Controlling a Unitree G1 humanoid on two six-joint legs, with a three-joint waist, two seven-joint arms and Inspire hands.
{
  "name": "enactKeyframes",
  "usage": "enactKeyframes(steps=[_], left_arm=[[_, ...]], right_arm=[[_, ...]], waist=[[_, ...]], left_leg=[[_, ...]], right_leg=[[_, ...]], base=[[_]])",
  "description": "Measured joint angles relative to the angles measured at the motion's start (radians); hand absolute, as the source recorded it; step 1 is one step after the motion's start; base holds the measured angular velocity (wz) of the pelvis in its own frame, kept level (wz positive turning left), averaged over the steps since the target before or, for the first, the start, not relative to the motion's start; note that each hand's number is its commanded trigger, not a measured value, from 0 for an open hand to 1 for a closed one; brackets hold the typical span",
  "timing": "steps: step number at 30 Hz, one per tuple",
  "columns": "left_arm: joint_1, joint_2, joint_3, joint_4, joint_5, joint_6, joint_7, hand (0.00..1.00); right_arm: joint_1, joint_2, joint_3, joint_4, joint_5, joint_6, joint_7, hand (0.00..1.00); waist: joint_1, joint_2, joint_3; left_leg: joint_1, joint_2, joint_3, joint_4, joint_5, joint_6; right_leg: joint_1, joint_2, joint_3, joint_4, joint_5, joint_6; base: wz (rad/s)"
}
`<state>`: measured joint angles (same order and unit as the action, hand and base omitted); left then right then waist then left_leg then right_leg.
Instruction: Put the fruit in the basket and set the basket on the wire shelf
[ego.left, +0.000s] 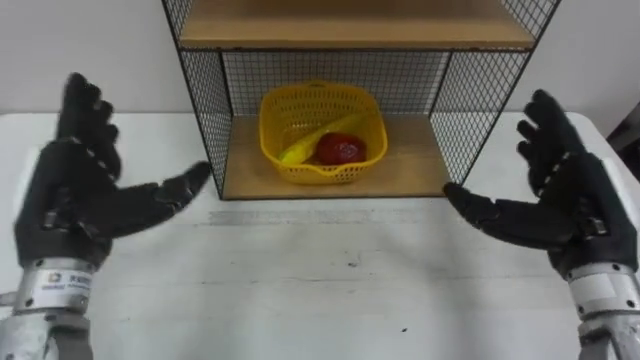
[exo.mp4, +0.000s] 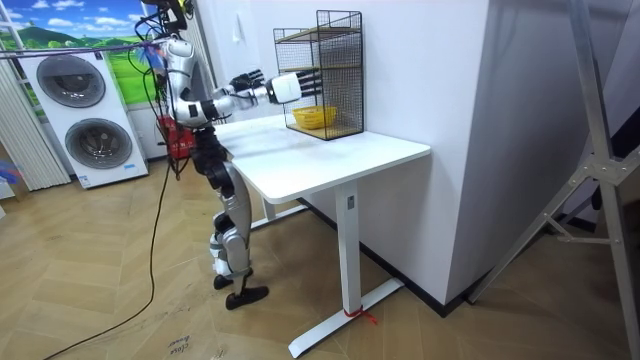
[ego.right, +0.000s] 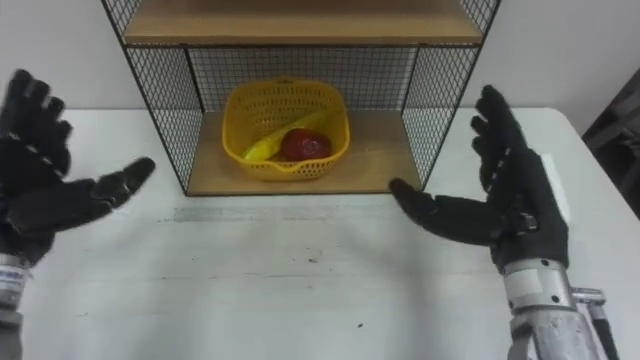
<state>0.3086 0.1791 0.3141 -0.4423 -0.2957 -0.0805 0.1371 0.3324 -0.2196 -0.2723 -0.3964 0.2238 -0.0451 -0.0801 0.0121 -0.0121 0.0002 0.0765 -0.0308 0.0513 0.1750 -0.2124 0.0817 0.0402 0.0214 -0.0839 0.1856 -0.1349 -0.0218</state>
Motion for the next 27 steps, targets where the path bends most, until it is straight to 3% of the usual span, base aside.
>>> enactKeyframes(steps=[4, 7, 10, 13, 19, 23, 27], left_arm=[[-0.014, 0.002, 0.192, -0.03, 0.058, -0.059, 0.203, 0.0], [-0.022, 0.049, 0.333, -0.056, 0.074, -0.082, 0.367, 0.0], [-0.018, 0.115, 0.54, -0.056, 0.025, -0.158, 0.537, 0.0], [0.011, 0.123, 0.655, -0.035, -0.028, -0.19, 0.665, 0.0], [0.038, 0.157, 0.788, 0.086, -0.184, -0.187, 0.79, 0.0], [0.085, 0.19, 0.785, 0.262, -0.308, -0.162, 0.8, 0.0], [0.146, 0.18, 0.729, 0.546, -0.457, -0.119, 0.773, 0.0]], right_arm=[[-0.002, -0.016, -0.175, -0.048, -0.003, -0.058, -0.174, 0.0], [-0.002, -0.048, -0.288, -0.075, -0.001, -0.109, -0.301, 0.0], [-0.004, -0.113, -0.438, -0.091, 0.002, -0.152, -0.458, 0.0], [-0.004, -0.14, -0.563, -0.085, 0.055, -0.182, -0.573, 0.0], [0.005, -0.144, -0.716, 0.0, 0.238, -0.177, -0.732, 0.0], [0.047, -0.144, -0.762, 0.148, 0.415, -0.151, -0.801, 0.0], [0.107, -0.131, -0.765, 0.42, 0.616, -0.109, -0.808, 0.0]], waist=[[0.019, 0.002, 0.0029], [0.026, 0.008, 0.0024], [0.028, 0.018, -0.006], [0.023, 0.021, -0.0089], [0.027, 0.01, -0.0097], [0.022, 0.012, -0.0102], [0.023, 0.016, -0.0124]], left_leg=[[-0.004, 0.0, 0.0, -0.003, 0.0, 0.0], [-0.005, 0.0, 0.0, 0.003, 0.0, 0.0], [-0.003, 0.0, -0.003, -0.004, -0.001, 0.0], [-0.003, -0.002, -0.006, 0.0, -0.002, -0.001], [-0.002, -0.004, -0.01, 0.01, -0.006, -0.008], [-0.023, -0.007, -0.027, 0.023, -0.006, -0.009], [-0.038, -0.008, -0.028, 0.022, -0.006, -0.009]], right_leg=[[-0.006, 0.004, -0.001, -0.001, 0.0, 0.0], [-0.006, 0.002, -0.007, -0.001, 0.0, 0.0], [-0.005, -0.002, -0.007, 0.003, -0.002, 0.001], [-0.007, -0.004, -0.01, 0.003, -0.008, -0.001], [-0.005, -0.004, -0.004, 0.006, -0.028, -0.012], [-0.021, -0.006, -0.015, 0.021, -0.028, -0.014], [-0.031, -0.011, -0.02, 0.028, -0.028, -0.014]], base=[[0.0], [0.0], [0.0], [0.04], [0.02], [0.08], [0.0]])
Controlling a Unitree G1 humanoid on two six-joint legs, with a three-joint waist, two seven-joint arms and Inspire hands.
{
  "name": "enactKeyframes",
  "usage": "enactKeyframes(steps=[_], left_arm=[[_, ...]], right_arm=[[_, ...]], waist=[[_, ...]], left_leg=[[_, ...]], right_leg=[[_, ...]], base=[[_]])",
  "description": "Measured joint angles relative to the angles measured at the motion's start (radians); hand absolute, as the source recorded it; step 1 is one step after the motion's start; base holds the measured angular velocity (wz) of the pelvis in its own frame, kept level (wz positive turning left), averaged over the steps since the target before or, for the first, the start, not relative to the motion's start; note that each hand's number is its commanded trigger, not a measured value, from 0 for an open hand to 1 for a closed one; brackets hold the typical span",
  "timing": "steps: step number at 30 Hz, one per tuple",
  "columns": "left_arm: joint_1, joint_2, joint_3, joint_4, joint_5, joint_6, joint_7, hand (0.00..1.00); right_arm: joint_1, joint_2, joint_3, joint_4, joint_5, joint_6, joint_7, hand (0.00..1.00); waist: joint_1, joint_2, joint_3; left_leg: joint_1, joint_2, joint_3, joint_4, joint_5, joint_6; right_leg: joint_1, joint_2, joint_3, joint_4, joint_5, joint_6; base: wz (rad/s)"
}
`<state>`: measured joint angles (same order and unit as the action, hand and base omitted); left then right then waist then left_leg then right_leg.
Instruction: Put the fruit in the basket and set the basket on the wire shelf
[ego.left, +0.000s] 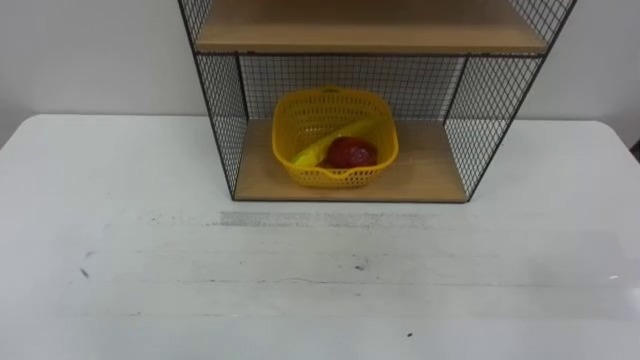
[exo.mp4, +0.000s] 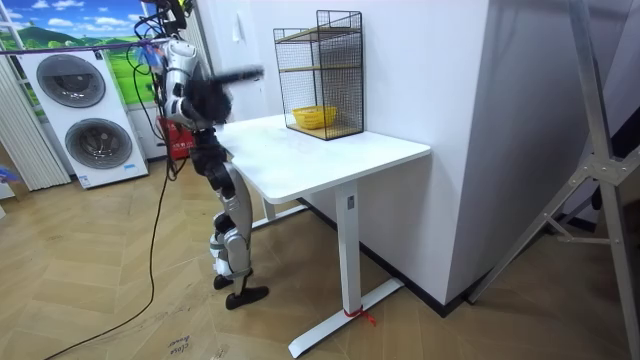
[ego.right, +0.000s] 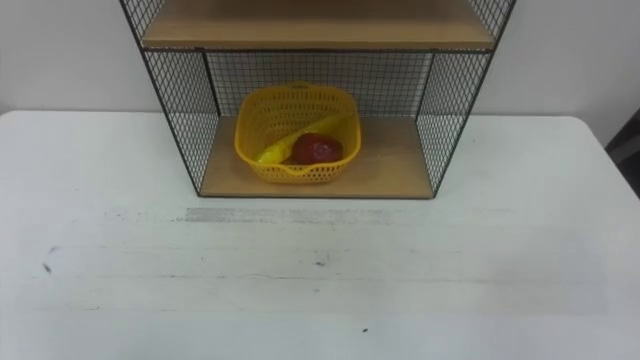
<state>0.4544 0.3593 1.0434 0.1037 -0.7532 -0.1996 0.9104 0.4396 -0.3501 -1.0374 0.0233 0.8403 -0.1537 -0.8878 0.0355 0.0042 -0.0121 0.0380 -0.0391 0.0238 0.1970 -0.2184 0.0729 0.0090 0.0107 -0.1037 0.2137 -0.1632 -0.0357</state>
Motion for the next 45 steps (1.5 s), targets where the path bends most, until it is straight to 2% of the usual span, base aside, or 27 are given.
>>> enactKeyframes(steps=[1, 3, 6, 10, 12, 14, 15, 17, 18, 19, 21, 22, 24, 28, 30, 31, 33, 36, 40, 45], left_arm=[[0.007, -0.005, -0.017, 0.044, -0.011, 0.006, -0.007, 0.0], [0.031, -0.043, -0.109, 0.229, -0.023, 0.013, -0.058, 0.0], [0.028, -0.064, -0.181, 0.475, -0.023, 0.045, -0.138, 0.0], [0.029, -0.105, -0.236, 0.637, -0.02, 0.047, -0.213, 0.0], [0.027, -0.128, -0.309, 0.745, -0.018, 0.048, -0.267, 0.0], [0.019, -0.148, -0.351, 0.834, 0.018, 0.055, -0.325, 0.0], [0.015, -0.163, -0.362, 0.881, 0.057, 0.072, -0.37, 0.0], [0.014, -0.183, -0.365, 0.92, 0.144, 0.09, -0.428, 0.0], [0.008, -0.19, -0.397, 0.955, 0.217, 0.098, -0.463, 0.0], [0.005, -0.192, -0.417, 0.969, 0.254, 0.107, -0.482, 0.0], [-0.014, -0.199, -0.483, 1.008, 0.448, 0.153, -0.552, 0.0], [-0.02, -0.2, -0.514, 1.012, 0.497, 0.165, -0.564, 0.0], [-0.077, -0.199, -0.633, 1.012, 0.655, 0.209, -0.607, 0.0], [-0.157, -0.2, -0.765, 1.013, 0.803, 0.232, -0.65, 0.0], [-0.203, -0.203, -0.825, 1.016, 0.886, 0.249, -0.661, 0.0], [-0.225, -0.204, -0.851, 1.016, 0.913, 0.261, -0.664, 0.0], [-0.231, -0.205, -0.88, 1.018, 0.941, 0.269, -0.67, 0.0], [-0.243, -0.216, -0.942, 1.016, 0.998, 0.298, -0.678, 0.0], [-0.25, -0.235, -0.956, 1.016, 1.058, 0.317, -0.686, 0.0], [-0.253, -0.239, -0.971, 1.016, 1.063, 0.33, -0.707, 0.0]], right_arm=[[0.008, 0.01, 0.005, 0.036, 0.027, 0.003, 0.0, 0.0], [0.028, 0.057, 0.04, 0.2, 0.128, 0.003, 0.033, 0.0], [0.027, 0.11, 0.079, 0.427, 0.228, 0.003, 0.064, 0.0], [0.026, 0.149, 0.135, 0.684, 0.248, 0.0, 0.114, 0.0], [0.014, 0.175, 0.199, 0.829, 0.255, 0.001, 0.156, 0.0], [-0.011, 0.187, 0.221, 0.935, 0.253, 0.004, 0.203, 0.0], [-0.027, 0.188, 0.23, 0.991, 0.251, 0.013, 0.232, 0.0], [-0.042, 0.189, 0.259, 1.071, 0.21, 0.029, 0.285, 0.0], [-0.055, 0.189, 0.304, 1.119, 0.145, 0.041, 0.323, 0.0], [-0.061, 0.188, 0.325, 1.145, 0.114, 0.048, 0.345, 0.0], [-0.108, 0.183, 0.432, 1.225, -0.048, 0.1, 0.433, 0.0], [-0.113, 0.182, 0.468, 1.237, -0.093, 0.113, 0.457, 0.0], [-0.172, 0.176, 0.6, 1.279, -0.239, 0.155, 0.545, 0.0], [-0.251, 0.162, 0.751, 1.299, -0.402, 0.191, 0.662, 0.0], [-0.281, 0.159, 0.826, 1.302, -0.493, 0.201, 0.714, 0.0], [-0.298, 0.159, 0.86, 1.303, -0.553, 0.211, 0.741, 0.0], [-0.321, 0.163, 0.896, 1.296, -0.652, 0.23, 0.773, 0.0], [-0.341, 0.184, 0.962, 1.291, -0.734, 0.241, 0.778, 0.0], [-0.357, 0.213, 1.045, 1.268, -0.757, 0.231, 0.817, 0.0], [-0.356, 0.218, 1.067, 1.272, -0.74, 0.23, 0.828, 0.0]], waist=[[-0.001, 0.001, -0.0003], [-0.003, 0.004, -0.0025], [-0.005, 0.006, -0.0053], [-0.009, 0.005, -0.0049], [-0.022, 0.005, -0.0039], [-0.04, 0.004, -0.004], [-0.054, 0.004, -0.0039], [-0.061, 0.001, -0.0029], [-0.06, 0.0, -0.0029], [-0.061, 0.0, -0.0029], [-0.058, -0.003, -0.0005], [-0.06, -0.004, 0.0002], [-0.063, -0.01, 0.0054], [-0.061, -0.017, 0.0087], [-0.064, -0.022, 0.0159], [-0.065, -0.027, 0.0242], [-0.063, -0.035, 0.0294], [-0.054, -0.042, 0.0282], [-0.039, -0.04, 0.0212], [-0.035, -0.047, 0.0211]], left_leg=[[-0.002, 0.0, -0.001, 0.001, 0.0, 0.0], [-0.011, -0.003, -0.006, 0.001, 0.0, 0.002], [-0.01, -0.004, -0.006, 0.002, -0.002, 0.004], [-0.008, -0.007, -0.007, 0.002, -0.003, 0.007], [0.001, -0.007, -0.009, 0.001, -0.003, 0.007], [0.01, -0.01, -0.014, 0.002, -0.008, 0.006], [0.013, -0.01, -0.014, 0.002, -0.009, 0.005], [0.022, -0.009, -0.01, 0.002, -0.008, 0.006], [0.027, -0.009, -0.006, 0.001, -0.008, 0.007], [0.027, -0.008, -0.003, 0.001, -0.007, 0.008], [0.044, -0.008, 0.001, -0.002, -0.006, 0.01], [0.052, -0.008, 0.001, -0.003, -0.006, 0.01], [0.069, -0.009, 0.0, -0.005, -0.007, 0.011], [0.083, -0.008, 0.0, -0.01, -0.005, 0.009], [0.088, -0.006, 0.0, -0.014, -0.004, 0.008], [0.088, -0.006, 0.0, -0.016, -0.002, 0.007], [0.085, -0.006, 0.0, -0.018, -0.001, 0.007], [0.074, -0.004, 0.008, -0.019, -0.001, 0.007], [0.068, 0.006, 0.03, -0.022, -0.001, 0.007], [0.076, 0.008, 0.031, -0.023, -0.001, 0.006]], right_leg=[[-0.001, -0.002, -0.005, 0.0, -0.001, 0.0], [-0.005, -0.006, -0.012, -0.003, -0.002, 0.002], [-0.002, -0.007, -0.012, -0.003, -0.004, 0.005], [-0.003, -0.009, -0.004, 0.005, -0.008, 0.009], [0.005, -0.011, -0.006, 0.007, -0.01, 0.01], [0.016, -0.013, -0.008, 0.007, -0.017, 0.011], [0.019, -0.013, -0.008, 0.006, -0.018, 0.011], [0.026, -0.011, -0.003, 0.006, -0.018, 0.011], [0.029, -0.011, 0.0, 0.008, -0.018, 0.011], [0.028, -0.011, 0.001, 0.008, -0.018, 0.011], [0.041, -0.011, 0.004, 0.007, -0.018, 0.011], [0.045, -0.011, 0.004, 0.006, -0.018, 0.011], [0.058, -0.012, 0.003, 0.004, -0.023, 0.013], [0.07, -0.01, 0.0, -0.001, -0.02, 0.01], [0.077, -0.008, -0.003, -0.009, -0.019, 0.008], [0.076, -0.007, -0.004, -0.009, -0.018, 0.007], [0.073, -0.007, -0.003, -0.009, -0.018, 0.007], [0.06, 0.007, 0.02, -0.017, -0.009, 0.008], [0.06, 0.009, 0.022, -0.045, 0.013, 0.005], [0.072, 0.009, 0.024, -0.046, 0.018, 0.004]], base=[[0.08], [0.09], [0.01], [0.0], [0.03], [0.07], [0.0], [-0.05], [-0.08], [-0.12], [-0.07], [0.0], [0.06], [-0.02], [0.0], [0.0], [0.0], [-0.11], [-0.14], [-0.02]])
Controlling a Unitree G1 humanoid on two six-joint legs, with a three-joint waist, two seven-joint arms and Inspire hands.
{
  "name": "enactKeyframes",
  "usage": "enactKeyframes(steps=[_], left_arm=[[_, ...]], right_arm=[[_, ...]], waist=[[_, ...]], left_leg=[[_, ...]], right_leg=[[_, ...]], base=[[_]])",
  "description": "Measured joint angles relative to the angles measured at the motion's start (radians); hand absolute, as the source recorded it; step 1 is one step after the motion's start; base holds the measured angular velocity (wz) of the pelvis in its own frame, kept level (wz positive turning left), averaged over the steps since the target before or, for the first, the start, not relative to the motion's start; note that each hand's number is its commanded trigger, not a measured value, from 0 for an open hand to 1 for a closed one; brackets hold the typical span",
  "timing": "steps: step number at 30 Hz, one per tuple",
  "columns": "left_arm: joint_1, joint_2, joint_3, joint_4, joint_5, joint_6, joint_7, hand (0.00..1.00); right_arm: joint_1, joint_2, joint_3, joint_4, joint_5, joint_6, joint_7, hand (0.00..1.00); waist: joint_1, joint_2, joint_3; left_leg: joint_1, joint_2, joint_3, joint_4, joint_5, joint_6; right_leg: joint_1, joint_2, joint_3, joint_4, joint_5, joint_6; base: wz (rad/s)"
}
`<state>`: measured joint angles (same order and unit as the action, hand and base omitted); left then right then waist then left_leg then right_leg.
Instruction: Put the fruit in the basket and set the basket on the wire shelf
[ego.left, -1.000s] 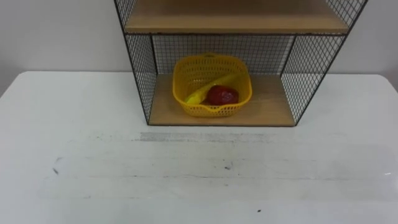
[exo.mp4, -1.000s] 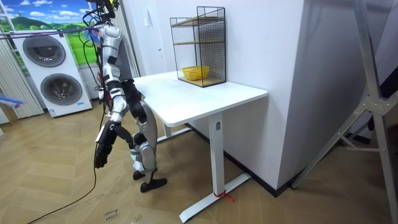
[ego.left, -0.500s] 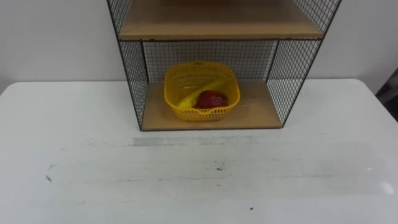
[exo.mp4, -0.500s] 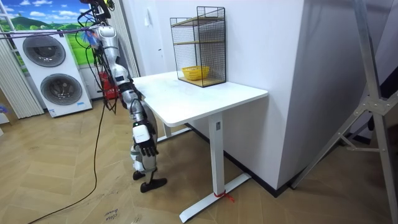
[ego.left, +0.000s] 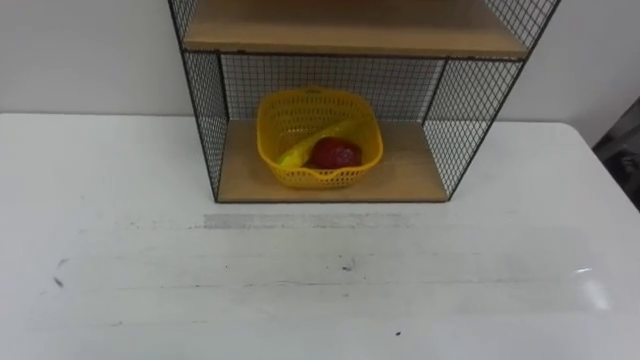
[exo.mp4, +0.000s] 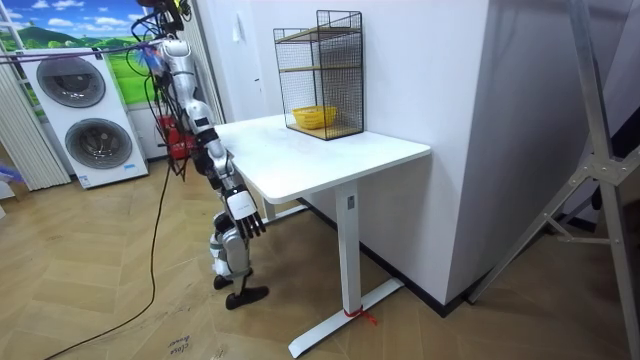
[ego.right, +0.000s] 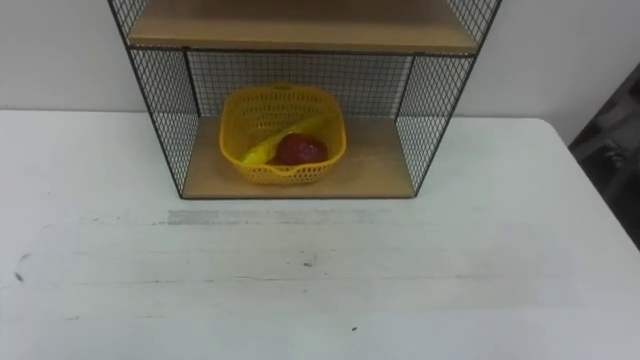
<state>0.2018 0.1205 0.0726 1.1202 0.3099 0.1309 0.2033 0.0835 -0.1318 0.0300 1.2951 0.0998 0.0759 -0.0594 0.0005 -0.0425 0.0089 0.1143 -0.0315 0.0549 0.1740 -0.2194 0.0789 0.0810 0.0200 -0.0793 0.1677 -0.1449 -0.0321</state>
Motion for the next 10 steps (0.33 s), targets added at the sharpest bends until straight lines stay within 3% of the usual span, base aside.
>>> enactKeyframes(steps=[4, 10], left_arm=[[0.012, -0.003, 0.003, 0.0, 0.042, 0.003, -0.001, 0.0], [0.024, -0.012, 0.002, 0.001, 0.055, 0.038, -0.017, 0.0]], right_arm=[[0.006, 0.0, -0.008, 0.0, 0.015, -0.011, 0.019, 0.0], [0.02, 0.0, -0.012, 0.002, 0.018, -0.01, 0.02, 0.0]], waist=[[0.001, 0.0, -0.001], [-0.004, 0.001, -0.0022]], left_leg=[[0.002, 0.0, -0.001, 0.0, 0.0, 0.0], [0.002, -0.001, -0.002, 0.002, 0.0, 0.0]], right_leg=[[0.008, 0.0, -0.001, -0.001, 0.0, 0.0], [0.011, -0.001, -0.002, -0.001, -0.002, 0.001]], base=[[0.0], [0.0]])
